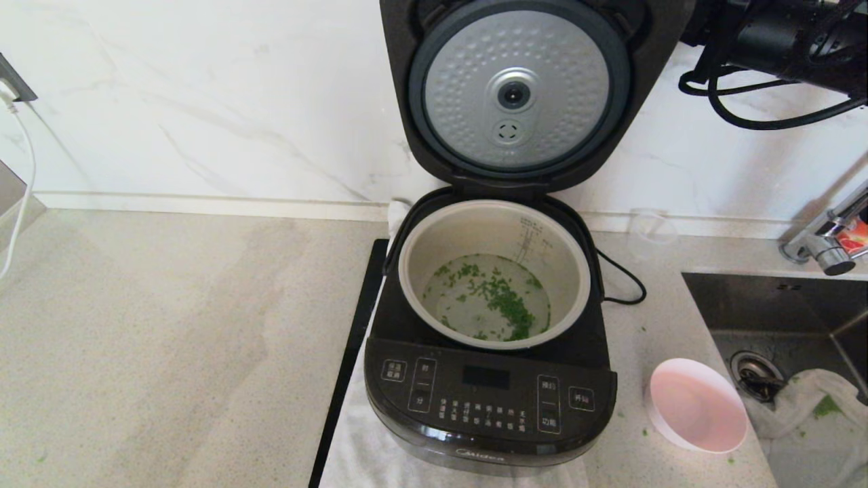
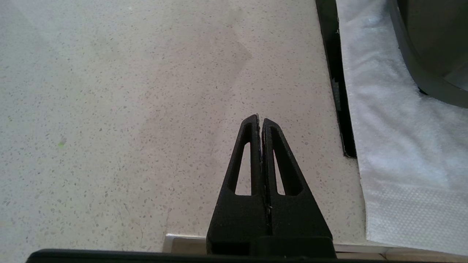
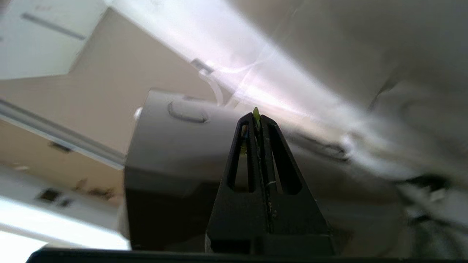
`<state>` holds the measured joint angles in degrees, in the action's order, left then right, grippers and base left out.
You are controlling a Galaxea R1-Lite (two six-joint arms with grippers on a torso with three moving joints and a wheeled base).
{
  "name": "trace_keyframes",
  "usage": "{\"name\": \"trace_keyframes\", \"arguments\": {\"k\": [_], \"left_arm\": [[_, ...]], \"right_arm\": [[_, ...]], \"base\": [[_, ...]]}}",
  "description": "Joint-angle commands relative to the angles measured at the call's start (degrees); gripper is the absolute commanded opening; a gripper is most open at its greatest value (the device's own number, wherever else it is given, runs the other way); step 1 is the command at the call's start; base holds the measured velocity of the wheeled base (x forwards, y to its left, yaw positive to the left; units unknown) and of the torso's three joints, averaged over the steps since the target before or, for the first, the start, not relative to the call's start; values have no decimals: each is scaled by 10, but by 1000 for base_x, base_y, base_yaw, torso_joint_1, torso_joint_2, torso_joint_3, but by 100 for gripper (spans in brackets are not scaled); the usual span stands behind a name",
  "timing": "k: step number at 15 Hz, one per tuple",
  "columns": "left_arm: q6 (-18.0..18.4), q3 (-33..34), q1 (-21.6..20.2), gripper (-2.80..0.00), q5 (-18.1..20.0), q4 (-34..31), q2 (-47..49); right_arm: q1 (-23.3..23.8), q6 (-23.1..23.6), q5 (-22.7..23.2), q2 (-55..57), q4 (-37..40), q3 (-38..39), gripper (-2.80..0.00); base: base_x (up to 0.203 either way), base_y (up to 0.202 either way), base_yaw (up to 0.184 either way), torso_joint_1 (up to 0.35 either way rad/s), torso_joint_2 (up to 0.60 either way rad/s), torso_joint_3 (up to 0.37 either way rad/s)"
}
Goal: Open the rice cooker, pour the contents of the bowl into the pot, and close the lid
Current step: Close the rice cooker
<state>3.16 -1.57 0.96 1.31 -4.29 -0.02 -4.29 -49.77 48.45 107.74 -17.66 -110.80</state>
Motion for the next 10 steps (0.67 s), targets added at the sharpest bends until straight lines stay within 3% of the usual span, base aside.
{"name": "trace_keyframes", "arguments": {"k": [1,5,10], "left_arm": [[0,0,0,-280,0,0,0],[0,0,0,-280,0,0,-1],[0,0,0,-280,0,0,-1]], "right_arm": [[0,-50,13,-6,-2,3,-280],[7,-112,71,-27,7,29,-280],[3,-120,100,-63,7,126,-280]], "base": [[0,0,0,0,0,0],[0,0,0,0,0,0],[0,0,0,0,0,0]]}}
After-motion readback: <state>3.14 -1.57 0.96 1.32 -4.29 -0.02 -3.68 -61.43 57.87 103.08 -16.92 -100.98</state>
